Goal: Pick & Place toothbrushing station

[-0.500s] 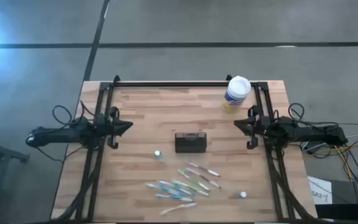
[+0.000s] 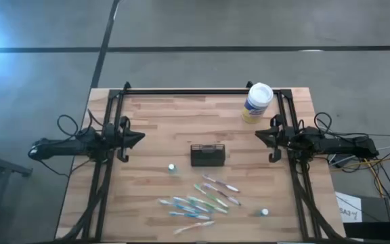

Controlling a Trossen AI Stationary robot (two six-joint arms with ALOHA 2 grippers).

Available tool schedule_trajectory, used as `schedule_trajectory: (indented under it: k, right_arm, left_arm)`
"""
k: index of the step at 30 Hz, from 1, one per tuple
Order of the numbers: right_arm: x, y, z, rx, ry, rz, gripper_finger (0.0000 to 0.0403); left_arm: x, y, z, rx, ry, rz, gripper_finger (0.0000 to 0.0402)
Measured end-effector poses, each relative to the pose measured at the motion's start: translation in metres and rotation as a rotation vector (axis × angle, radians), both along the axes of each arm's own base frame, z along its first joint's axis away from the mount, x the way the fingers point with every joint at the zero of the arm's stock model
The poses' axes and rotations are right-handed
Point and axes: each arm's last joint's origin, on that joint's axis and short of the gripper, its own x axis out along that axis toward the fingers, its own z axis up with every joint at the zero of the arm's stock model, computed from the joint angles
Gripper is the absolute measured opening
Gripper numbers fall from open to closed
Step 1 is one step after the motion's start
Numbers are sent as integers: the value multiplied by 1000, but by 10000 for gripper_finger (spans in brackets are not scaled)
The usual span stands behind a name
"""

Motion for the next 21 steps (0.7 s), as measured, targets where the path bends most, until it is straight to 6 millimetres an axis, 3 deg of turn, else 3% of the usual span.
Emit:
schedule_trajectory:
  k: [16, 21]
  right_arm:
    - [0, 0, -1, -1, 7, 0, 36]
    - [0, 0, -1, -2, 8, 0, 36]
  left_arm:
    - [0, 0, 1, -36, 31, -8, 7]
    - [-5, 0, 24, -49, 34, -10, 6]
